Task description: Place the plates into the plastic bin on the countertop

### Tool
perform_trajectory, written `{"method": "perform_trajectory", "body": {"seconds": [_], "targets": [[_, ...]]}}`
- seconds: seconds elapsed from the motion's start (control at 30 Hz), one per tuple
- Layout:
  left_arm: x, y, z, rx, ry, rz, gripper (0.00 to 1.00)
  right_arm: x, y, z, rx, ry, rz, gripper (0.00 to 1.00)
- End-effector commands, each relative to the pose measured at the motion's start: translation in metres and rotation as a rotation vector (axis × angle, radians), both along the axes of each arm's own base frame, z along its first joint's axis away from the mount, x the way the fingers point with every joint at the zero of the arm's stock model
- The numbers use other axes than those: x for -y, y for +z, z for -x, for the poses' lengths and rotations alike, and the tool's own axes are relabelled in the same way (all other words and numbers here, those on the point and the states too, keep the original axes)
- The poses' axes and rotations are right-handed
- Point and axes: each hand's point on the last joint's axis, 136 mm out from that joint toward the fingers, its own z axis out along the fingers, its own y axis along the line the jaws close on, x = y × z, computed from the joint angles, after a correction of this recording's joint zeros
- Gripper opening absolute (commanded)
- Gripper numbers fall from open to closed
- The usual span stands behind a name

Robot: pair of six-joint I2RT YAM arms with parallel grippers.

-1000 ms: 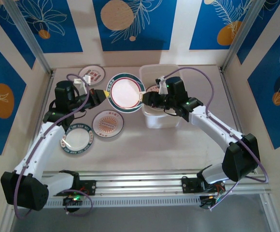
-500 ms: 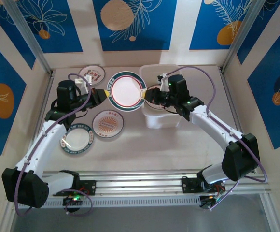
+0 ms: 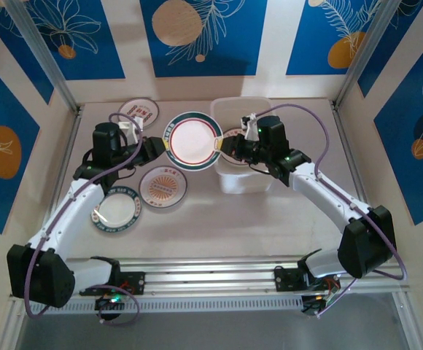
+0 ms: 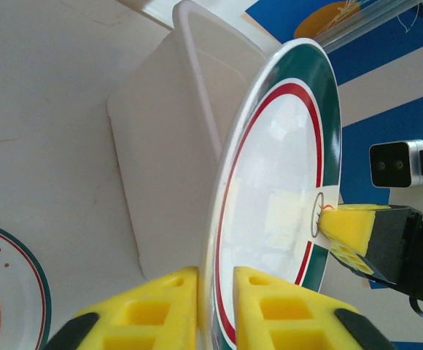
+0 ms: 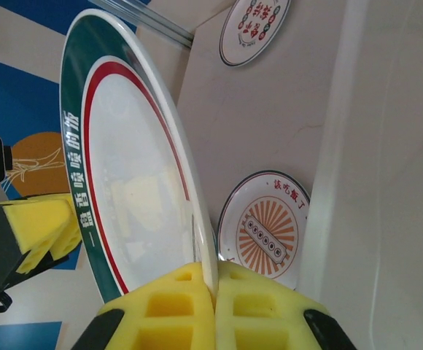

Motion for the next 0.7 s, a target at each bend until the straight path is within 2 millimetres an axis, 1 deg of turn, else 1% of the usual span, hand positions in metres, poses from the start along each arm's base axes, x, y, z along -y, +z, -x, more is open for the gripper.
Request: {"method": "perform_trajectory", "body": {"seconds": [0.0,0.1,0.2,0.27,0.33,0.5,0.6,0.67], "targets": [[0.008,-0.001,-0.001,0.027,-0.031,-0.011,0.27,0.012,0.002,-0.003,-0.014,-0.064,-0.008,0.0],[0.007,-0.004,-0.007,0.027,-0.025,-0.021,0.39,0.016,0.001,-0.007,-0.023,-0.086,0.0,0.0],[0.005,-0.002,-0.013,0.041,-0.009,-0.051,0.53,0.02,0.0,-0.011,-0.027,-0.103,0.016,0.0],[0.003,-0.001,-0.017,0.053,-0.002,-0.074,0.6,0.022,0.0,-0.015,-0.029,-0.113,0.018,0.0],[0.002,0.0,-0.021,0.061,0.004,-0.092,0.64,0.025,0.001,-0.018,-0.032,-0.124,0.018,0.0],[-0.003,0.003,-0.033,0.076,0.023,-0.115,0.7,0.032,0.001,-0.028,-0.047,-0.148,0.01,0.0],[-0.01,0.005,-0.041,0.077,0.046,-0.116,0.71,0.035,0.004,-0.035,-0.048,-0.158,0.004,0.0],[-0.018,0.008,-0.047,0.081,0.069,-0.116,0.72,0.037,0.007,-0.04,-0.05,-0.164,-0.003,0.0]]}}
